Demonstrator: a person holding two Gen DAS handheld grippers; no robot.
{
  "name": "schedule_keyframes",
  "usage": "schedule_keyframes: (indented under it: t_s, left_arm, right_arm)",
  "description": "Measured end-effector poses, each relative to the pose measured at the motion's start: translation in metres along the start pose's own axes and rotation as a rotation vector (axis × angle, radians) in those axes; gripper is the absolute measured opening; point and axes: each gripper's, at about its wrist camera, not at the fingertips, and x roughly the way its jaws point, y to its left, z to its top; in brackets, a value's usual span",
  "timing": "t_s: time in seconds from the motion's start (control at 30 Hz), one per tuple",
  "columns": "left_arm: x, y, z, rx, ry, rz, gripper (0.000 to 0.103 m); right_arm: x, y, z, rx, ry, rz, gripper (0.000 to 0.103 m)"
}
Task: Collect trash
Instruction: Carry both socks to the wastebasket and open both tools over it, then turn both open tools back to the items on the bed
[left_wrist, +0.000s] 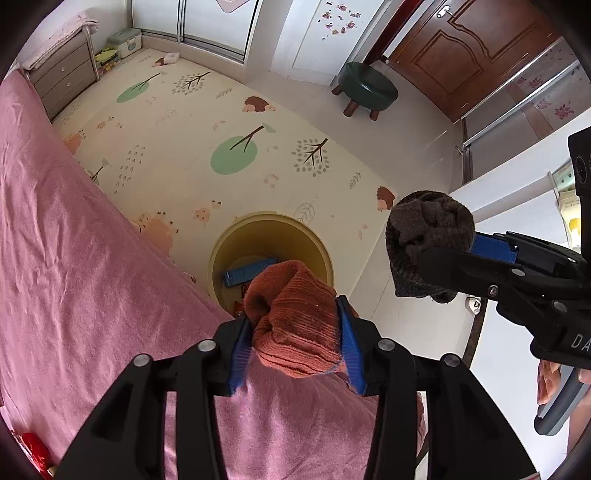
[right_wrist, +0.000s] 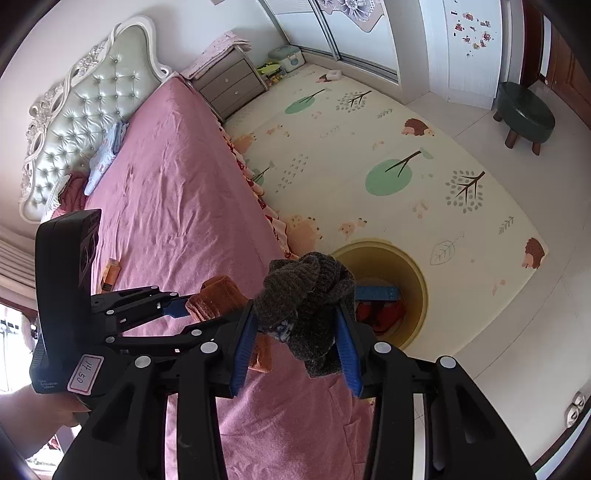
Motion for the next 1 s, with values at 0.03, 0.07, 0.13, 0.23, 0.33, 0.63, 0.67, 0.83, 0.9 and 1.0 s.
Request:
schedule_keyframes:
  t_s: [0.03,0.07,0.13,0.23,0.33,0.63,0.67,0.83,0.9,1.0]
  left_arm:
    - [0.001,0.0,0.002,-0.004,-0.005,0.009,0.061]
    - [0.001,0.001,0.004,-0.011,-0.009,0.018,0.08]
    - [0.0,0.002,0.008,-0.025,-0.034,0.083,0.094]
    - [0.002,0.006,0.01,-0.039,-0.018,0.082,0.094]
    - [-0.001,0.01,0.011,-0.038,-0.016,0.081,0.094]
    - [-0.021,0.014,-0.005,-0.058,-0.031,0.06,0.094]
    - [-0.026,0.016,-0.008,-0.065,-0.038,0.064,0.094]
    - [-0.05,0.032,-0.034,-0.115,-0.072,0.104,0.094]
    - [-0.06,0.046,-0.053,-0.157,-0.077,0.117,0.094]
    - [-0.08,0.065,-0.082,-0.21,-0.089,0.14,0.094]
  right_arm:
    - [-0.001,-0.002,0.003,0.005,-0.005,0.002,0.046]
    - [-0.002,-0.004,0.006,0.011,-0.014,0.001,0.056]
    - [-0.003,-0.008,0.01,0.026,-0.028,-0.007,0.059]
    - [-0.003,-0.01,0.016,0.028,-0.034,-0.009,0.058]
    - [-0.002,-0.009,0.016,0.021,-0.032,-0.006,0.058]
    - [-0.007,0.018,0.011,-0.011,-0.027,0.026,0.058]
    - [-0.008,0.022,0.01,-0.017,-0.029,0.029,0.058]
    - [-0.013,0.053,0.005,-0.061,-0.025,0.056,0.058]
    - [-0.013,0.067,0.001,-0.083,-0.019,0.07,0.058]
    - [-0.01,0.095,-0.008,-0.12,-0.003,0.094,0.058]
